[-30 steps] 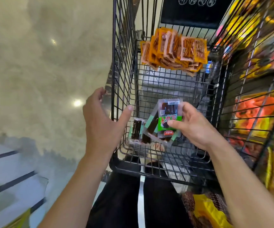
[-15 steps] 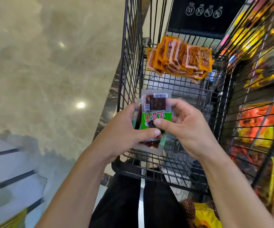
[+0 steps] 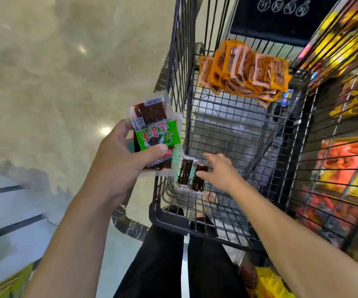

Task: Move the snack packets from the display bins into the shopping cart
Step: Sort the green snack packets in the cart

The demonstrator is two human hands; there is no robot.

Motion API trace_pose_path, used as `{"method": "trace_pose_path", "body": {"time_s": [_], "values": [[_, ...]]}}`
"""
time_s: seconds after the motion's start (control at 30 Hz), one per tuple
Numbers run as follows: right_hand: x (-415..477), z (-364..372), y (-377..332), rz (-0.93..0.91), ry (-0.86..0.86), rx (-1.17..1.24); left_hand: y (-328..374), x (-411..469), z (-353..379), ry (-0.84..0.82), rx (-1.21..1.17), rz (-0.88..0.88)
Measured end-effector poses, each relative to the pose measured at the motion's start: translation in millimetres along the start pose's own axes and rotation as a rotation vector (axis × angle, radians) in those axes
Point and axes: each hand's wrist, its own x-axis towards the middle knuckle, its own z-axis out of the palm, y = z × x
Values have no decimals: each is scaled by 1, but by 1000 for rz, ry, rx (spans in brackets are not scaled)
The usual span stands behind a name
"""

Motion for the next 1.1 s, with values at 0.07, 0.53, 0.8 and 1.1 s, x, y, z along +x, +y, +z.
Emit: {"method": "trace_pose_path", "body": {"time_s": [0.07, 0.53, 0.8, 1.1], "values": [[13, 18, 5, -34, 6, -143, -4, 3, -2, -22, -31, 3], [32, 38, 0, -202, 104, -347, -7, 8, -8, -91, -98, 20], [27, 43, -2, -243, 84, -285, -10, 9, -8, -111, -163, 8], [22, 39, -7, -221, 66, -178, -10, 9, -8, -120, -159, -6]]}}
